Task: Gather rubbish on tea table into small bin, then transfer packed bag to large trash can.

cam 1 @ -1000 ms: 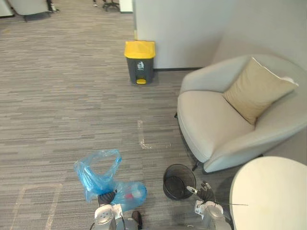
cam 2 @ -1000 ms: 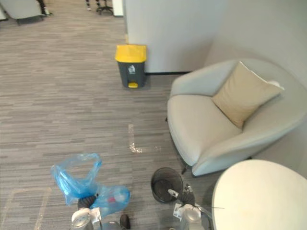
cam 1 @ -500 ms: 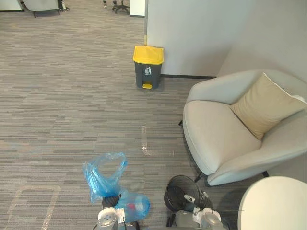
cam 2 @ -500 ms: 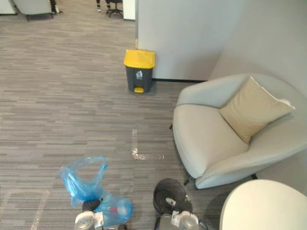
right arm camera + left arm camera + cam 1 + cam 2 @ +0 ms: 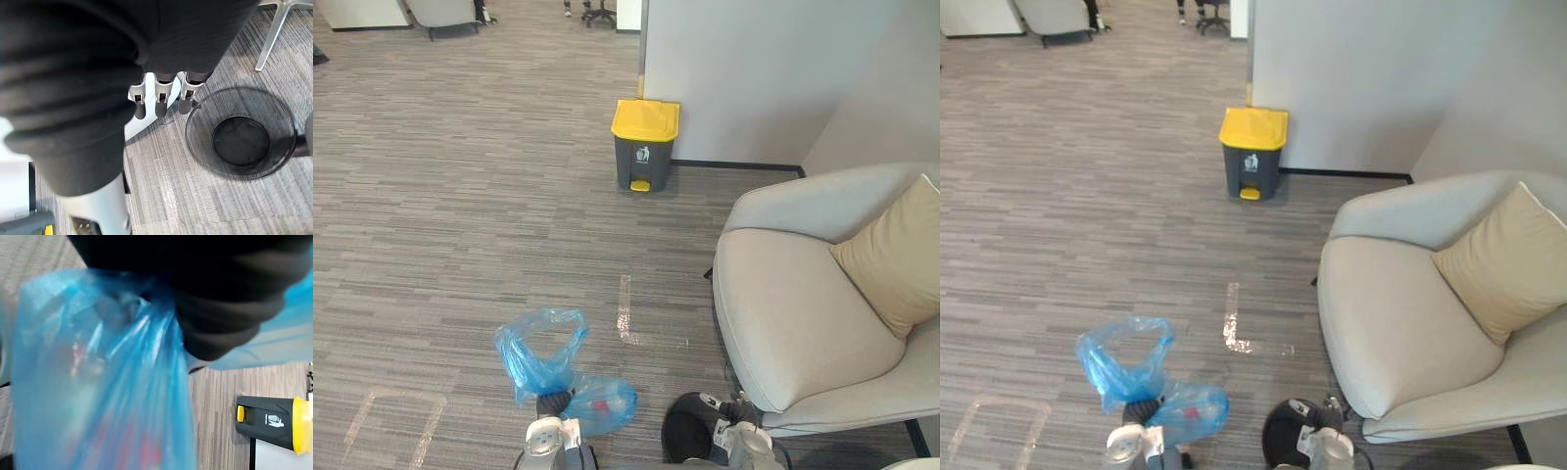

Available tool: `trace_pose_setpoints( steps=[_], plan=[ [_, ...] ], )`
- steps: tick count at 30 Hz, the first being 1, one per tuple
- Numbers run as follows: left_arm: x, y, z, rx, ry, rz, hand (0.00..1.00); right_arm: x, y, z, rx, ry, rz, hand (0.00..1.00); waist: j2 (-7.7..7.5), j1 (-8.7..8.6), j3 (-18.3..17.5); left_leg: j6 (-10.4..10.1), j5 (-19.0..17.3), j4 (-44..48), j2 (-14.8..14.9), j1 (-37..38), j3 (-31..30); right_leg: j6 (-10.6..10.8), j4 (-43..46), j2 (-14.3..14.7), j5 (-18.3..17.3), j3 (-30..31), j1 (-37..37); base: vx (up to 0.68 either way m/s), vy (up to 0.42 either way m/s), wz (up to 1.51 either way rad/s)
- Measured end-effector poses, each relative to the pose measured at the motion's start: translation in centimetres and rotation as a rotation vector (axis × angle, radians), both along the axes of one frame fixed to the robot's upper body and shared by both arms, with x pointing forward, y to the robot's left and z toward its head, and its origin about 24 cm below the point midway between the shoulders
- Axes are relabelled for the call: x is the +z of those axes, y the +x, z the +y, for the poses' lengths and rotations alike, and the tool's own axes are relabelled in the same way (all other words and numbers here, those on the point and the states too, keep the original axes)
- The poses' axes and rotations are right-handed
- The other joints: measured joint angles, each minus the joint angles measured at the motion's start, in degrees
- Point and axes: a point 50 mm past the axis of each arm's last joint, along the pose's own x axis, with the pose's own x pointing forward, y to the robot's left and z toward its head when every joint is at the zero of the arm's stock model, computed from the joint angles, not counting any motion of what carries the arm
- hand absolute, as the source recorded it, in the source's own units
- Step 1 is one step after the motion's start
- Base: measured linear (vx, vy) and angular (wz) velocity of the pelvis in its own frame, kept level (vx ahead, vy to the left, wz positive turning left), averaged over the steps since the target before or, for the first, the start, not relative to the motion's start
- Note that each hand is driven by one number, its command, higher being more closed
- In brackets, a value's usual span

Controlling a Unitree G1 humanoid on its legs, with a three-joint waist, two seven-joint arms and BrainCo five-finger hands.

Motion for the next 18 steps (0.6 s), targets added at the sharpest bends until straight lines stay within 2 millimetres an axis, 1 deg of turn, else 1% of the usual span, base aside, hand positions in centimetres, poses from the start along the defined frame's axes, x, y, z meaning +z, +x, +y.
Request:
trace_pose_setpoints(
  steps=[1,2,4,5,6,7,8,9,10,11,12,13,14,15,16,17,18],
  plan=[
    [0.1,0.3,0.0,-0.013,0.005,-0.007,1.00,0.0,-0.1,-0.1,-0.010,-0.002,0.004,0.00,-0.15,0.22,0.0,0.1,0.0,-0.3,-0.4,0.4,0.2,0.6,0.1,-0.6,0.5,0.2,0.1,0.15,0.160,0.02],
    [0.2,0.4,0.1,-0.027,0.015,-0.009,1.00,-0.1,-0.2,-0.1,-0.014,-0.002,0.010,0.00,-0.26,0.79,0.0,0.1,-0.1,-1.2,-1.0,1.6,1.1,1.5,0.2,-1.2,1.3,1.2,0.3,0.13,0.135,-0.19],
    [0.2,0.3,0.2,-0.027,0.020,-0.007,1.00,0.0,0.0,-0.1,-0.009,-0.002,0.005,0.00,-0.11,1.08,0.1,0.4,-0.3,-3.6,-1.6,4.2,2.3,2.1,2.1,-1.7,2.1,2.0,0.2,0.10,0.113,-0.30],
    [0.2,0.2,0.1,-0.032,0.018,-0.006,1.00,0.0,0.0,-0.1,-0.009,-0.004,0.005,0.00,0.28,1.10,0.3,1.0,-1.2,-5.0,-1.9,5.9,2.7,2.2,7.4,-2.0,2.2,3.0,-1.6,0.05,0.119,-0.24],
    [0.3,0.3,0.0,-0.040,0.020,-0.013,1.00,-0.1,-0.1,0.0,-0.005,-0.005,0.008,0.00,0.20,1.16,0.7,1.2,-1.7,-6.0,-2.4,7.5,3.1,2.2,15.8,-3.1,2.6,3.9,-5.4,0.04,0.123,-0.16],
    [0.4,0.4,-0.1,-0.048,0.020,-0.018,1.00,0.0,0.1,0.0,-0.003,-0.006,0.004,0.00,-0.11,1.20,0.9,1.6,-2.1,-6.5,-3.0,8.1,3.2,1.7,22.9,-4.1,4.1,4.8,-8.9,0.04,0.119,-0.04],
    [0.4,0.4,-0.2,-0.051,0.020,-0.019,1.00,0.0,0.0,-0.1,-0.005,-0.010,0.007,0.00,-0.21,1.10,1.5,2.2,-2.8,-7.4,-3.7,9.7,3.1,0.2,31.6,-5.4,8.5,5.5,-13.5,0.06,0.091,0.06],
    [0.3,0.2,-0.3,-0.046,0.014,-0.016,1.00,-0.2,-0.5,-0.3,-0.007,-0.016,0.024,0.00,0.39,0.83,2.0,2.7,-3.4,-7.9,-3.8,11.1,3.1,-0.9,37.4,-5.3,9.9,6.5,-16.5,0.09,0.078,0.03],
    [0.3,0.2,-0.2,-0.039,0.018,-0.015,1.00,-0.3,-0.8,-0.4,-0.005,-0.021,0.034,0.00,0.15,0.83,2.1,2.8,-4.1,-7.9,-3.9,11.9,3.1,-1.1,39.4,-5.0,7.6,6.8,-18.4,0.14,0.039,-0.07],
    [0.3,0.2,0.2,-0.028,0.033,-0.014,1.00,-0.3,-0.7,-0.4,-0.004,-0.022,0.033,0.00,-0.10,0.86,2.1,2.4,-5.2,-7.9,-3.8,12.6,3.0,-0.8,39.9,-4.2,4.4,6.7,-20.6,0.14,-0.004,-0.08],
    [0.4,0.2,0.4,-0.017,0.041,-0.015,1.00,-0.2,-0.6,-0.4,-0.008,-0.022,0.027,0.00,-0.29,0.62,2.2,2.4,-6.1,-7.9,-3.7,13.2,2.6,-0.4,38.6,-2.8,2.0,6.3,-22.6,0.16,-0.027,0.02],
    [0.4,0.3,0.4,-0.016,0.042,-0.016,1.00,-0.2,-0.6,-0.4,-0.013,-0.021,0.024,0.00,-0.33,0.30,2.3,2.8,-6.8,-7.9,-3.7,13.4,1.8,0.3,36.1,-1.7,1.0,5.6,-23.6,0.19,-0.065,0.22],
    [0.4,0.3,0.3,-0.016,0.041,-0.016,1.00,-0.2,-0.5,-0.3,-0.019,-0.016,0.022,0.00,-0.35,-0.31,2.3,2.9,-7.5,-7.9,-3.4,13.8,0.8,0.8,31.5,-0.3,0.3,4.6,-24.2,0.25,-0.101,0.43],
    [0.3,0.3,0.2,-0.013,0.034,-0.012,1.00,-0.2,-0.7,-0.5,-0.029,-0.017,0.025,0.00,-0.35,-0.86,2.3,2.4,-8.0,-8.1,-3.3,14.6,-0.4,0.6,23.3,0.7,0.6,3.1,-23.6,0.36,-0.144,0.50],
    [0.3,0.3,0.2,-0.011,0.030,-0.012,1.00,-0.4,-0.9,-0.5,-0.035,-0.013,0.037,0.00,-0.67,-0.91,2.3,1.6,-8.5,-8.4,-3.6,15.5,-0.9,0.5,17.0,1.2,1.7,2.6,-22.7,0.34,-0.137,0.53],
    [0.2,0.2,0.3,-0.012,0.032,-0.009,1.00,-0.7,-1.5,-0.3,-0.036,-0.007,0.061,0.00,-2.10,-0.95,1.9,0.5,-9.2,-8.9,-5.2,16.3,-1.9,-0.7,9.5,0.8,5.2,3.1,-21.2,0.47,-0.177,0.47],
    [-0.2,0.1,-0.3,-0.015,0.013,0.013,1.00,-0.7,-1.5,-1.2,-0.039,-0.026,0.068,0.00,-0.44,-0.99,1.7,0.2,-10.2,-9.1,-4.2,17.9,-4.2,-1.8,10.9,1.3,3.7,1.9,-19.8,0.42,-0.140,0.47]
  ],
)
